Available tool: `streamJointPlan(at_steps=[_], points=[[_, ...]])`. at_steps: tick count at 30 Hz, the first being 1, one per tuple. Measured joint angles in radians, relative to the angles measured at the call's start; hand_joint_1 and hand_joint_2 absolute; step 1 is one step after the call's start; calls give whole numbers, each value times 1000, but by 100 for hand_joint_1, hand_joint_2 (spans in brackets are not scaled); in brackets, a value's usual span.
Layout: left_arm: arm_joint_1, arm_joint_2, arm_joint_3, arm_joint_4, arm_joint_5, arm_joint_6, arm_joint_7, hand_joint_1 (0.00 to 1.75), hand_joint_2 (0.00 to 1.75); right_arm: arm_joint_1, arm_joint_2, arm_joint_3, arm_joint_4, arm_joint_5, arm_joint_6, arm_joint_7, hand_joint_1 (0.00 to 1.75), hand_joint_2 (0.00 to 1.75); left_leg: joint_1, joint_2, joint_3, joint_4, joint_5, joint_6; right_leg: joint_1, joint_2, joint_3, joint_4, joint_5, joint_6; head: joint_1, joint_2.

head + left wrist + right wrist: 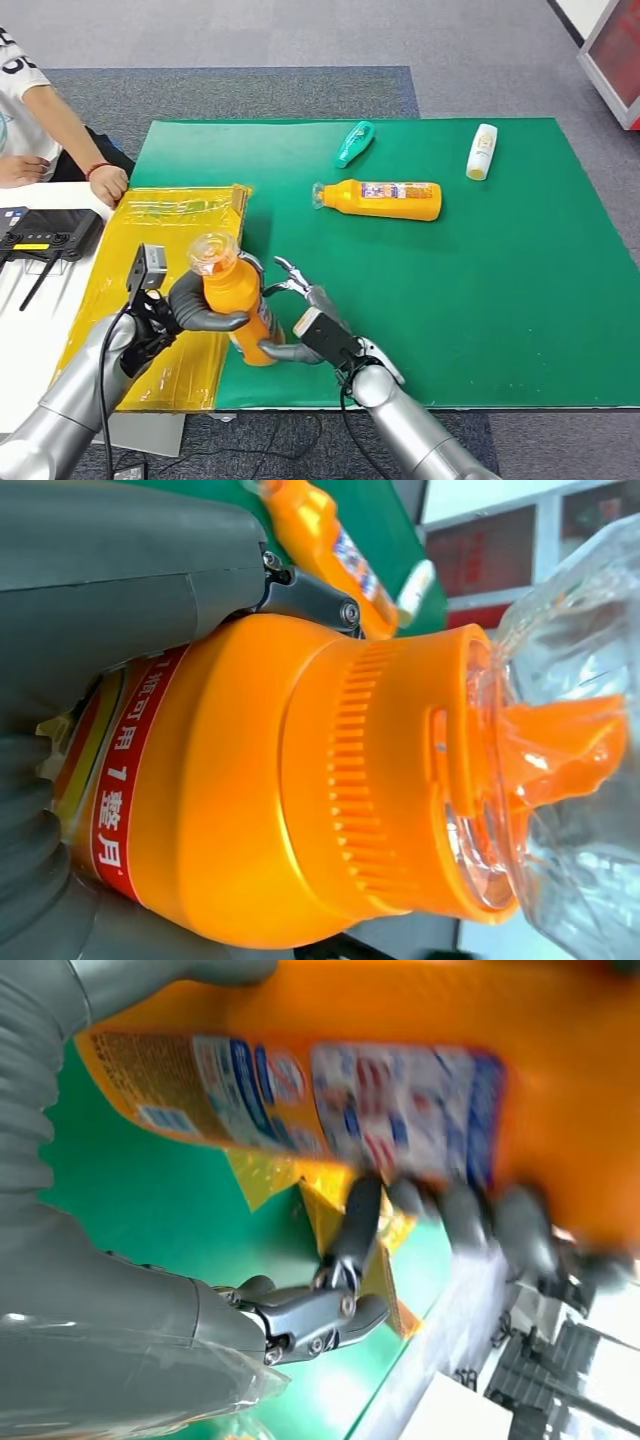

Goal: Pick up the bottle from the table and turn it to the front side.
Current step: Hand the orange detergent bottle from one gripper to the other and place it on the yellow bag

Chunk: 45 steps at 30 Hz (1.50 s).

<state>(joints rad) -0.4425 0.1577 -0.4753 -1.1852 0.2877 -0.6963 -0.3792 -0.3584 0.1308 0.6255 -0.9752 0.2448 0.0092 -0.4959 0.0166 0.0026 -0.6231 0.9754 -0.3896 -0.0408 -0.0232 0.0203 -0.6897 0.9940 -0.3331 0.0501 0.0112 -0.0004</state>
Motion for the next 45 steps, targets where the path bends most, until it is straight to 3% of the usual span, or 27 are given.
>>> streamJointPlan(at_steps=[13, 29, 35, 45], points=[[43, 26, 2, -26, -22, 16, -18, 175, 175, 13, -18, -129, -56, -237, 179, -52, 0, 175, 0, 0, 0, 0, 0, 0, 0, 0, -1, 0, 1, -1, 0, 0], [61, 63, 10, -104, -102, 90, -31, 175, 175, 49, -48, -244, -130, -257, 187, -55, 0, 175, 0, 0, 0, 0, 0, 0, 0, 0, -1, 0, 1, -1, 0, 0], [26, 98, 30, -189, -127, 125, 9, 175, 175, 72, -57, -284, -141, -252, 185, -63, 0, 175, 0, 0, 0, 0, 1, 0, 0, 0, -1, 0, 1, -1, 0, 0], [-34, 115, 30, -256, -173, 167, 65, 175, 175, 81, -58, -299, -145, -234, 177, -63, 0, 175, 0, 0, 0, 0, 1, 0, 0, 0, -1, 0, 1, -1, 0, 0]])
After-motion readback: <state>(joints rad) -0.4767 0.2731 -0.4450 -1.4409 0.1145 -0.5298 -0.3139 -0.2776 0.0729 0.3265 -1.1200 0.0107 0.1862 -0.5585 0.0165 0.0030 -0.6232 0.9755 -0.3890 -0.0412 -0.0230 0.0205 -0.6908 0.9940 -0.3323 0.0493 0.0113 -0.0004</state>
